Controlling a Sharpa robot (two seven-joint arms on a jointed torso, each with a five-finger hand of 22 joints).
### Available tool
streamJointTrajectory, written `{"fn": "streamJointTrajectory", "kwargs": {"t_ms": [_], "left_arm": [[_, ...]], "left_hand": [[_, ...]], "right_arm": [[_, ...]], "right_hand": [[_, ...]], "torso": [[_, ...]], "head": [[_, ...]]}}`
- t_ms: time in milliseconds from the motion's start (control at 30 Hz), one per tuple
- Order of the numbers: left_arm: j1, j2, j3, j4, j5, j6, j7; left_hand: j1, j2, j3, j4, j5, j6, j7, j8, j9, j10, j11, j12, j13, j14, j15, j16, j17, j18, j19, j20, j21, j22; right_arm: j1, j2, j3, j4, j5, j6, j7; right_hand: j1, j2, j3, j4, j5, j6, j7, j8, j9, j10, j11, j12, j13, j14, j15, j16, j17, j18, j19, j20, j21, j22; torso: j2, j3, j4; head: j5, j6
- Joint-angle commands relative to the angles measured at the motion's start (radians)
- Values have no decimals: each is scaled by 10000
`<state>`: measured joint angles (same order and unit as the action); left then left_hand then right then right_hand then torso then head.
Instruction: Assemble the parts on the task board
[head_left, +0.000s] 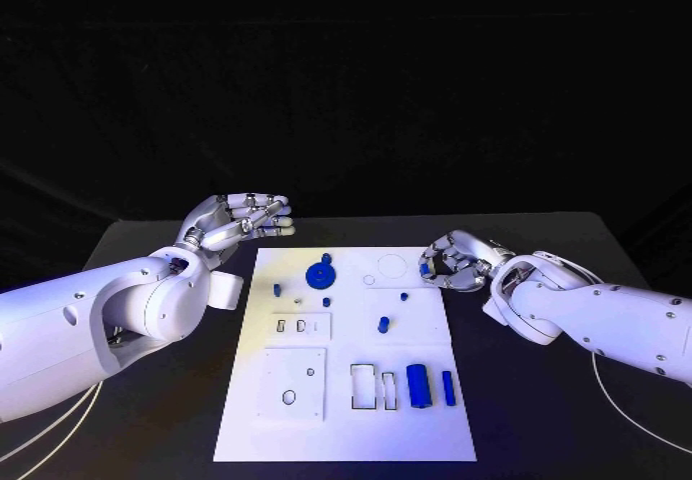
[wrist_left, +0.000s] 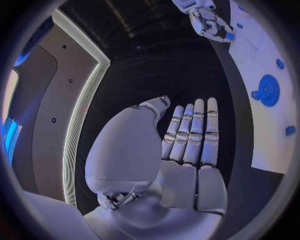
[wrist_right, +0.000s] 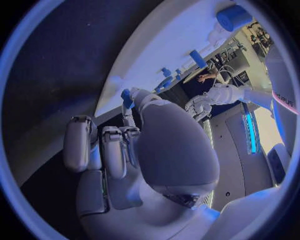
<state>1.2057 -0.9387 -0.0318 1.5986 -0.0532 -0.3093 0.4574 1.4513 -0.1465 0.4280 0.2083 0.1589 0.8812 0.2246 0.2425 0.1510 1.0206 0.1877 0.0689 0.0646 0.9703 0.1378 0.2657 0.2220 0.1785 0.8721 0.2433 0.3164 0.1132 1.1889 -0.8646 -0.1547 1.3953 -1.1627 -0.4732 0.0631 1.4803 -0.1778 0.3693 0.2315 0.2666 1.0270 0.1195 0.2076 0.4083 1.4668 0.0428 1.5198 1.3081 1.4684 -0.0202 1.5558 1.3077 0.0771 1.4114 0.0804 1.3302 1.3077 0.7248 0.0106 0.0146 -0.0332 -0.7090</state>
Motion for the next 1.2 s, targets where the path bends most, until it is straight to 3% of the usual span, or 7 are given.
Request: {"fn": "streamJointTrajectory", "kwargs": {"t_ms": [33, 300, 467, 733, 967, 1067, 1200], "left_arm": [[6, 23, 7, 5, -15, 169, 70], [5, 86, 5, -146, -16, 188, 53], [5, 174, 4, -336, -16, 210, 48], [5, 328, 2, -634, -16, 224, 49], [7, 370, 1, -720, -16, 225, 45], [7, 377, 1, -731, -16, 224, 41], [9, 387, 1, -732, -16, 231, 33]], "left_hand": [[-99, -15, 55, 10, -33, -91, 197, -43, -13, 24, 11, -39, 7, -19, 57, -41, 14, 43, -1, 75, -39, -11], [-125, -23, 84, -12, -36, -93, 201, -44, -14, 23, 14, -43, 7, -16, 58, -67, 40, 43, 0, 77, -44, -28], [-129, -22, 86, -13, -37, -92, 201, -44, -14, 25, 14, -42, 7, -15, 59, -68, 43, 43, 1, 78, -44, -29], [-129, -22, 86, -13, -37, -92, 201, -44, -14, 25, 14, -42, 7, -15, 59, -68, 43, 43, 1, 78, -44, -29], [-129, -22, 86, -13, -37, -92, 201, -44, -14, 25, 14, -42, 7, -15, 59, -68, 43, 43, 1, 78, -44, -29], [-129, -22, 86, -13, -37, -92, 201, -44, -14, 25, 14, -42, 7, -15, 59, -68, 43, 43, 1, 78, -44, -29], [-129, -22, 86, -13, -37, -92, 201, -44, -14, 25, 14, -42, 7, -15, 59, -68, 43, 43, 1, 78, -44, -29]], "right_arm": [[109, -53, 21, 393, -77, -125, -735], [479, 94, 35, 1664, -480, 12, -2261], [572, 737, 37, 2181, -823, 59, -3089], [492, 2000, 33, 2247, -1534, 297, -3986], [210, 2673, 26, 2112, -2184, 411, -4405], [78, 2918, 16, 2025, -2420, 448, -4508], [-107, 3261, -11, 1859, -2729, 503, -4626]], "right_hand": [[-144, 66, 118, 25, 16, 3, 4, 22, 12, 609, -39, -53, 2033, 930, -75, 57, 2167, -114, 59, 1, 45, 365], [-212, 134, 276, -9, 13, 41, -18, 72, 43, 591, -54, -82, 2007, 934, -85, 59, 2185, -142, 130, -10, 142, 469], [-279, 144, 317, -5, 6, 67, -34, 102, 61, 586, -67, -93, 1996, 929, -94, 55, 2164, -147, 147, -17, 162, 492], [-405, 156, 384, 2, -2, 106, -67, 158, 96, 561, -95, -135, 1955, 917, -118, 42, 2105, -142, 146, -35, 145, 484], [-536, 125, 414, 13, -10, 125, -94, 206, 128, 546, -119, -163, 1928, 912, -140, 35, 2079, -140, 148, -53, 136, 483], [-571, 115, 419, 18, -11, 124, -98, 214, 134, 545, -124, -165, 1926, 911, -145, 34, 2075, -139, 149, -58, 133, 482], [-610, 111, 429, 24, -11, 128, -104, 226, 142, 549, -129, -163, 1929, 908, -150, 30, 2058, -136, 144, -63, 121, 473]], "torso": [[-23, -5, -11], [-95, -18, -51], [-154, -42, -57], [-266, -119, -23], [-302, -188, -1], [-305, -199, -5], [-296, -178, 13]], "head": [[1, 5], [88, -43], [202, -83], [404, -224], [574, -312], [680, -331], [743, -370]]}}
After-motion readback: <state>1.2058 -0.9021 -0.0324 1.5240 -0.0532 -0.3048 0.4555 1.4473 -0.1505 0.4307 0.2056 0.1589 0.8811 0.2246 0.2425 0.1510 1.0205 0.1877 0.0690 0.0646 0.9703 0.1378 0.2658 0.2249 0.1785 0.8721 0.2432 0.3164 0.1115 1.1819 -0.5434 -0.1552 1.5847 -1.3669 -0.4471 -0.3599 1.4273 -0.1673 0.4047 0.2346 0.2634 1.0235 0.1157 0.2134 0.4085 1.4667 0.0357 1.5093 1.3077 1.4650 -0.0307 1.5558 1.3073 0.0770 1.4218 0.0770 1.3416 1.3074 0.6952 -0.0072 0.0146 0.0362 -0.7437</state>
